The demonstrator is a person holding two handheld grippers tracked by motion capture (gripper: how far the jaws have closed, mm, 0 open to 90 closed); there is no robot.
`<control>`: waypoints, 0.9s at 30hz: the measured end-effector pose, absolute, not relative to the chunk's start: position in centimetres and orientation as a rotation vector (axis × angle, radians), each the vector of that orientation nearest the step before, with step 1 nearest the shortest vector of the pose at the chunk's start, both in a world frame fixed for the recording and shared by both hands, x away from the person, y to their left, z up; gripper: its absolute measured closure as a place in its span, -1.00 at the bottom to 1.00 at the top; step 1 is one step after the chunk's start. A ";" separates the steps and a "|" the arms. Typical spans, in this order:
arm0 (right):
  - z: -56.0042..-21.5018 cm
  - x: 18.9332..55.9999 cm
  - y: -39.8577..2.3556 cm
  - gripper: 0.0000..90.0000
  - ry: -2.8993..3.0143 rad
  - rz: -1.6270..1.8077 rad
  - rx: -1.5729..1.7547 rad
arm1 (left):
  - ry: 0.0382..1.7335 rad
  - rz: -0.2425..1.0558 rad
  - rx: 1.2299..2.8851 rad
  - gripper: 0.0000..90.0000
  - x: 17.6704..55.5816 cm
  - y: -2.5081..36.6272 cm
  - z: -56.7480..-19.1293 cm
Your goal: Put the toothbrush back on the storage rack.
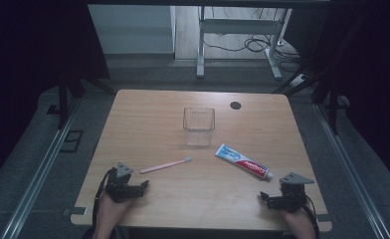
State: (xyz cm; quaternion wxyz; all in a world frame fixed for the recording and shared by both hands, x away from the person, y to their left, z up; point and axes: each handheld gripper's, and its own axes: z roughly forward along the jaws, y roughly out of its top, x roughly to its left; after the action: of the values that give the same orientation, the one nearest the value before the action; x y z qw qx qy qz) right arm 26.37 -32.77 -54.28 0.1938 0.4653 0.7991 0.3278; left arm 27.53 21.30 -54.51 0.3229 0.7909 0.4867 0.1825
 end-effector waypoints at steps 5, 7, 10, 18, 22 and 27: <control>-54.3 26.4 -32.7 -1.00 2.246 0.921 1.302 | 1.283 0.480 2.072 -0.71 27.5 21.3 -54.5; -54.3 26.5 -32.7 -1.00 2.247 0.922 1.301 | 1.282 0.481 2.072 -0.71 27.5 21.3 -54.5; -54.3 26.5 -32.7 -1.00 2.247 0.922 1.301 | 1.280 0.480 2.072 -0.70 27.4 21.3 -54.5; -54.3 26.5 -32.7 -1.00 2.247 0.921 1.301 | 1.259 0.474 2.081 -0.67 27.4 21.3 -54.5; -54.3 26.5 -32.7 -1.00 2.247 0.921 1.301 | 1.257 0.469 2.084 -0.66 27.5 21.3 -54.4; -54.3 26.5 -32.7 -1.00 2.247 0.921 1.301 | 1.265 0.442 2.076 -0.61 27.5 21.4 -54.2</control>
State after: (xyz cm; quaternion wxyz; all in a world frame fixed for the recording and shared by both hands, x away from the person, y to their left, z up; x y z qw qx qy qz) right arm 26.46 -32.74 -54.28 0.1921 0.4634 0.8004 0.3283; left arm 27.54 21.41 -54.23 0.3290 0.7934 0.4834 0.1690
